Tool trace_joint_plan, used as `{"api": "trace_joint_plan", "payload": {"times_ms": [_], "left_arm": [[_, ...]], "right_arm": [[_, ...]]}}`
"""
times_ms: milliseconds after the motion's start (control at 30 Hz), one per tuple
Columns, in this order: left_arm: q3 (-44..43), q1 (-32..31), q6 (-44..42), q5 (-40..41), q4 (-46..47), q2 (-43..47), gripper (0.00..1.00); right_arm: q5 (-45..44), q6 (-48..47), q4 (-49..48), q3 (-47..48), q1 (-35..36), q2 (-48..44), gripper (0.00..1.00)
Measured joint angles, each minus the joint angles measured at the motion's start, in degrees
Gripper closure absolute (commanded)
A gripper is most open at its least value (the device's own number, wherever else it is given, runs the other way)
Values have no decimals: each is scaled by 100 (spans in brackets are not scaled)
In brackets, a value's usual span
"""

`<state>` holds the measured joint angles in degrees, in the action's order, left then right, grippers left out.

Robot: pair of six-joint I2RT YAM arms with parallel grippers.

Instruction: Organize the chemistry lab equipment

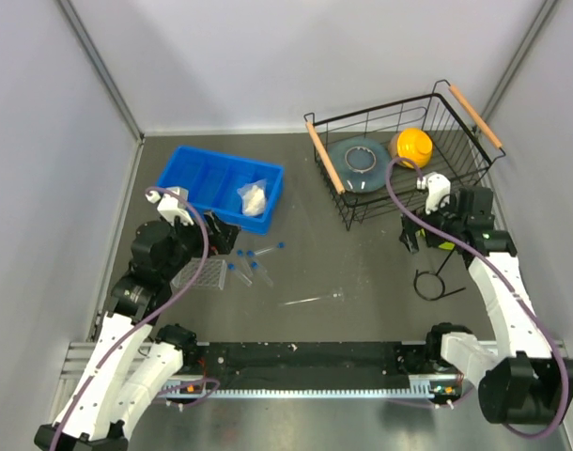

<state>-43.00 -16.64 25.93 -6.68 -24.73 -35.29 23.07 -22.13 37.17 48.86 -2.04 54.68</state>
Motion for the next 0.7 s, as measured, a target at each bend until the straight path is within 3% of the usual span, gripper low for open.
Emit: {"api": "trace_joint_plan", "payload": {"times_ms": [300,700], "left_arm": [[483,0,118,-614,496,144,1],[573,2,96,-881,778,85,1]], "right_arm": [[-782,442,-1134,-166,-2,1117,10],[-841,417,-1692,-203,-2,1864,19]]}}
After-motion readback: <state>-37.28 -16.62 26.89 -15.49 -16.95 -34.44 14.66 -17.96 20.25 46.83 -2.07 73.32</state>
